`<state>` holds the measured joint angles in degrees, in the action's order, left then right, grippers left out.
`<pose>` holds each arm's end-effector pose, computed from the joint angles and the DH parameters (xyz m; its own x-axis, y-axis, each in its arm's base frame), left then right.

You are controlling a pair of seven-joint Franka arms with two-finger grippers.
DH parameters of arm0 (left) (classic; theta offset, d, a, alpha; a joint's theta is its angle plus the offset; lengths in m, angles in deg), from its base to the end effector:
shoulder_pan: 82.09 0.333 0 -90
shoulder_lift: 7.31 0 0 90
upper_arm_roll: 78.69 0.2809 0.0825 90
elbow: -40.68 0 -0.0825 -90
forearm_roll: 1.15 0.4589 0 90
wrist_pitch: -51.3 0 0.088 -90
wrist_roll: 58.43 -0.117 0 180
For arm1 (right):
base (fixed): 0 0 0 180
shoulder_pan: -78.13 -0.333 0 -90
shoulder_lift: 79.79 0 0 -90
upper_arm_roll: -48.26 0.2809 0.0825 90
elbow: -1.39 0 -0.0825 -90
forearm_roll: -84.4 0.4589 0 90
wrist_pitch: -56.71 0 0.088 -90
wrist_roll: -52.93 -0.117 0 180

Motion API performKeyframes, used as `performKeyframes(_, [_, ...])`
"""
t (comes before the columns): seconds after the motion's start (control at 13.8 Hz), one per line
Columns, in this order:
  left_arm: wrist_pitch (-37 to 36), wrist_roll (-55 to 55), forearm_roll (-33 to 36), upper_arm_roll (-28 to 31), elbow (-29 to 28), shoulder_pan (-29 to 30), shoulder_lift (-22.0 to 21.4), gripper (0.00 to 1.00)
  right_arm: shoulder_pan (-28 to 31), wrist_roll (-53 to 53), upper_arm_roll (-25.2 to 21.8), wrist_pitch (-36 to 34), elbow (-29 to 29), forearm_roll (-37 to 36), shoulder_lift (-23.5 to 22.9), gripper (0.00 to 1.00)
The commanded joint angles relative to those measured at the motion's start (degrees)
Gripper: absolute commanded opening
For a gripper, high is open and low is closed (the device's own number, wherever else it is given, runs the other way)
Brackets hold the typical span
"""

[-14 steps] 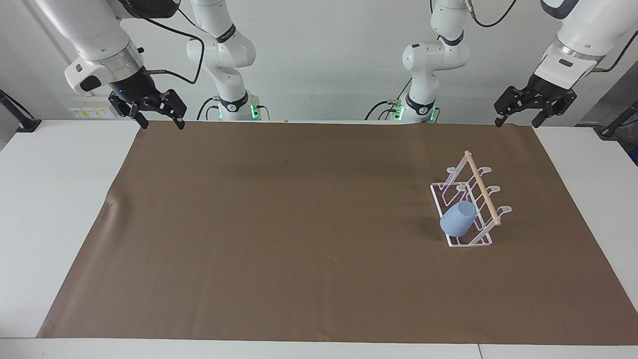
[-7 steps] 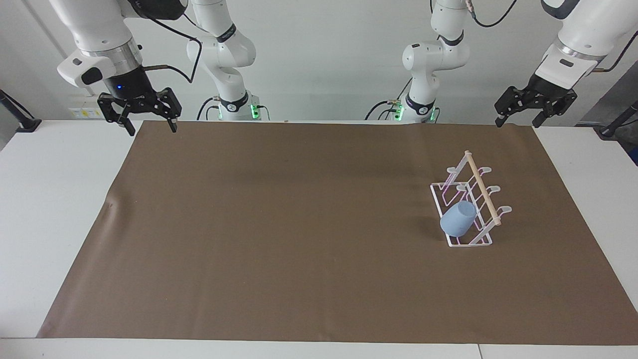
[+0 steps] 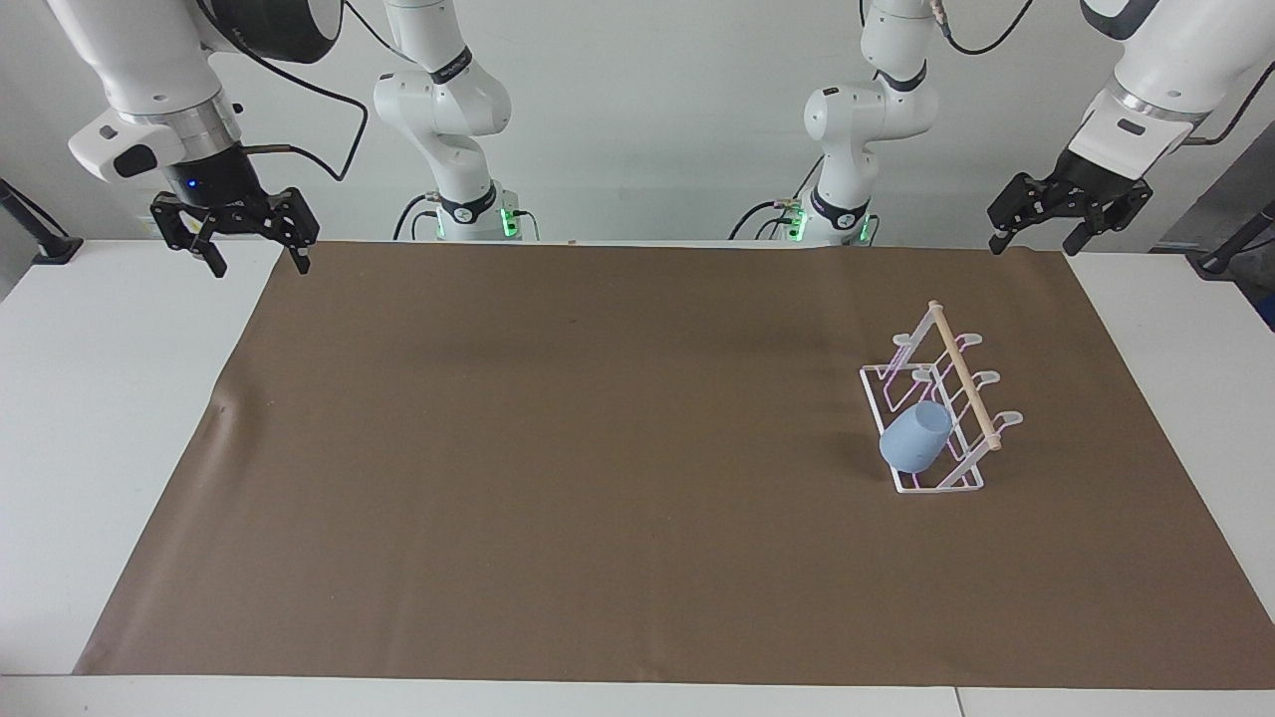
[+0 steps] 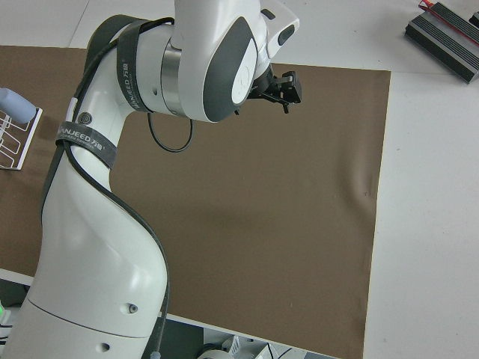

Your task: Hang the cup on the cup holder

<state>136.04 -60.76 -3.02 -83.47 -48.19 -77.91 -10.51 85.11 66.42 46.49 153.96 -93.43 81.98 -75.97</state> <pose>0.6041 -0.0116 0.6165 0.9984 -0.0539 -0.0152 -0.0534 -0.9982 0.0285 0.6161 -0.0998 0.5866 0.9914 0.0883 0.0964 0.0823 -0.9945 0.0644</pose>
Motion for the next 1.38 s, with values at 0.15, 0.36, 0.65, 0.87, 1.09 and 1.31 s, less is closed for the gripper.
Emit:
performKeyframes(0.15, [0.16, -0.04, -0.67, 0.56, -0.77, -0.40, -0.58, 1.00, 0.94, 1.81, 0.63, 1.36, -2.56, -1.53, 1.89, 1.00])
performKeyframes(0.36, [0.07, -0.04, -0.59, 0.56, -0.77, -0.40, -0.58, 1.00, 0.32, 1.46, 0.98, 1.63, -2.92, -1.62, 1.72, 1.00])
performKeyframes(0.65, [0.25, -0.04, -0.67, 0.56, -1.39, -0.40, -0.75, 1.00, -2.05, -0.65, 0.98, 1.54, -1.52, -1.80, -1.17, 1.00])
performKeyframes(0.87, [0.34, -0.04, -0.67, 0.56, -1.82, -0.40, -0.93, 1.00, -2.14, -0.57, 1.16, 0.75, -0.01, -1.27, -3.83, 1.00])
performKeyframes(1.09, [0.42, -0.04, -0.67, 0.56, -1.92, -0.48, -0.93, 1.00, -2.05, -0.30, 1.25, 1.36, -0.19, -1.27, -3.39, 1.00])
performKeyframes(1.31, [0.42, -0.04, -0.59, 0.56, -1.92, -0.48, -1.02, 1.00, -2.05, -0.48, 1.25, 0.75, -0.19, -0.74, -2.33, 1.00])
